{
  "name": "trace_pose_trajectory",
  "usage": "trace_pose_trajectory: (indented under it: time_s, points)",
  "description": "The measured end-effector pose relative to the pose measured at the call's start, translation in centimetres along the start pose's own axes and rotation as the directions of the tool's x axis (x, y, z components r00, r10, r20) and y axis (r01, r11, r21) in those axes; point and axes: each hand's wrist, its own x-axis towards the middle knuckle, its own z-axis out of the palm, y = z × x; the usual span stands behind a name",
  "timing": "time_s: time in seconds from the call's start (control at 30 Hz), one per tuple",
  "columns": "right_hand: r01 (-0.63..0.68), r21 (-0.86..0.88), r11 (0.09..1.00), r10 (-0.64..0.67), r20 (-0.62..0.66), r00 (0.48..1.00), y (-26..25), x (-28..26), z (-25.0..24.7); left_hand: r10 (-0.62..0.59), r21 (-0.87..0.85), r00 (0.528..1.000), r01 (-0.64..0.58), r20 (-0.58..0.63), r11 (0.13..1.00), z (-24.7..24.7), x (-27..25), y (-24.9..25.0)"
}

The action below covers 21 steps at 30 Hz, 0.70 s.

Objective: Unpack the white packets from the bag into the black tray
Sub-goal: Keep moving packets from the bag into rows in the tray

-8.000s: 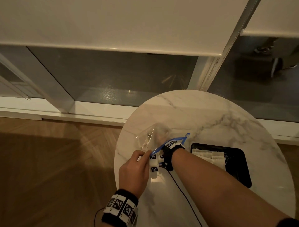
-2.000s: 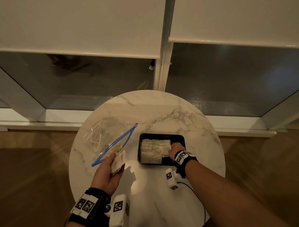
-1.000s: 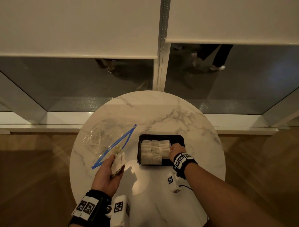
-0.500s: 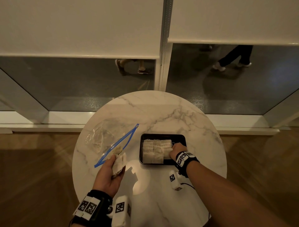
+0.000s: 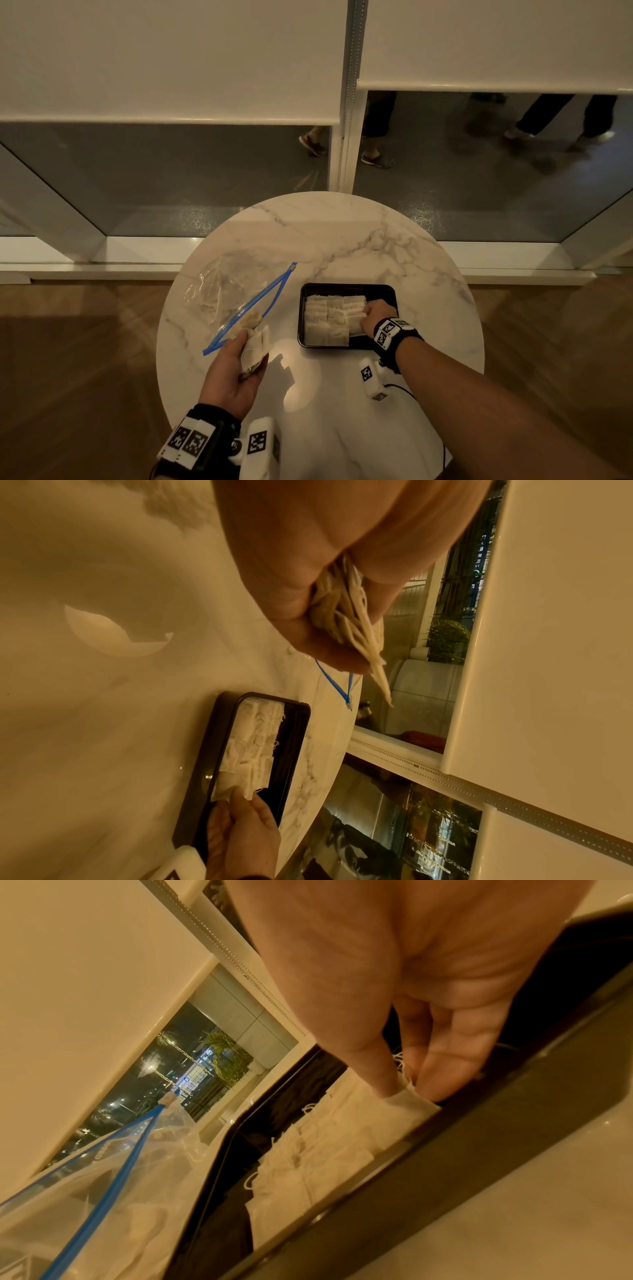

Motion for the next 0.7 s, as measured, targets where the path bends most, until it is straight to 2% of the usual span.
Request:
trace_pose_trajectory:
  time_s: [0.27, 0.4, 0.5, 0.6, 0.7]
  points:
    - [-0.007, 0.002, 1.0, 0.008, -0.038, 0.999, 0.2, -0.3, -1.5, 0.007, 0.017, 0.998, -0.009, 0.065, 1.0, 1.4, 0.9, 0.0]
    - [-0.04, 0.157, 0.987, 0.053, -0.08, 0.995, 0.1, -1.1, -2.5, 0.006, 0.021, 0.996, -0.008, 0.084, 1.0, 2.9, 1.0, -0.2]
    - [-0.058, 0.351, 0.935, 0.074, -0.031, 0.997, -0.5, -2.4, -2.9, 0.012, 0.063, 0.992, -0.02, 0.125, 0.998, 3.6, 1.6, -0.6]
    - [-0.024, 0.544, 0.838, -0.008, 0.056, 0.998, -2.7, -5.1, -3.9, 0.049, 0.136, 0.982, -0.075, 0.183, 0.988, 4.2, 2.4, -1.1]
    - [0.063, 0.58, 0.812, -0.194, 0.166, 0.967, -5.6, -8.6, -5.6, 0.077, 0.192, 0.971, -0.122, 0.227, 0.974, 5.0, 2.8, -1.7]
